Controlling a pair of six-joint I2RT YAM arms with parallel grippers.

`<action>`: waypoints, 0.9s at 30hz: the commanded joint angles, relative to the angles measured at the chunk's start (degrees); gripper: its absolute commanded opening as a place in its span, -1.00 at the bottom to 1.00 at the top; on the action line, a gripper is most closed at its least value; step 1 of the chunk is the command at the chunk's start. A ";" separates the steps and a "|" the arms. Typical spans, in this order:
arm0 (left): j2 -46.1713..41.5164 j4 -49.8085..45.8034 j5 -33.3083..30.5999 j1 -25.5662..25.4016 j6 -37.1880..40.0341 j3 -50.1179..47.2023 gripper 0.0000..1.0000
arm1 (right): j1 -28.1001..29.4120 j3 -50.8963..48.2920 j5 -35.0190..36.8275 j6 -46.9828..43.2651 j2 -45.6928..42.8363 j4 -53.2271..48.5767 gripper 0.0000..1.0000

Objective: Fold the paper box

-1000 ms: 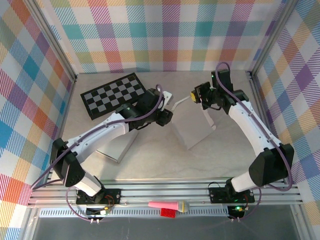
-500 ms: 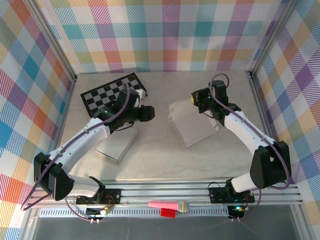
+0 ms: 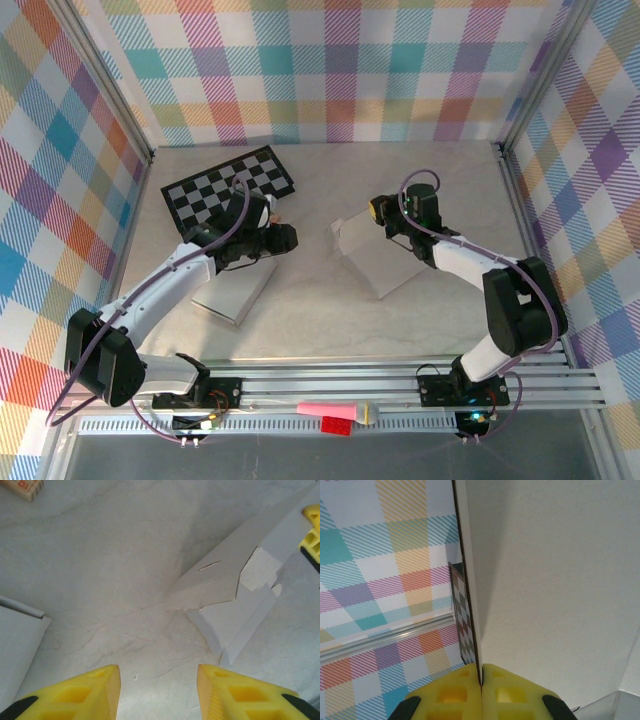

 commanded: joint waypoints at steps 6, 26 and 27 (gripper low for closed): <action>0.26 3.34 0.49 0.49 -0.04 -2.77 -0.16 | 0.37 -5.96 -4.02 -2.68 1.84 11.34 -1.00; 12.83 17.52 8.59 -2.66 14.35 -5.64 -0.18 | -0.12 -10.94 -8.60 -6.42 2.28 14.53 -1.00; 14.28 17.78 8.49 -2.97 14.94 -4.91 -0.18 | -0.12 -10.97 -8.77 -6.49 2.32 14.54 -1.00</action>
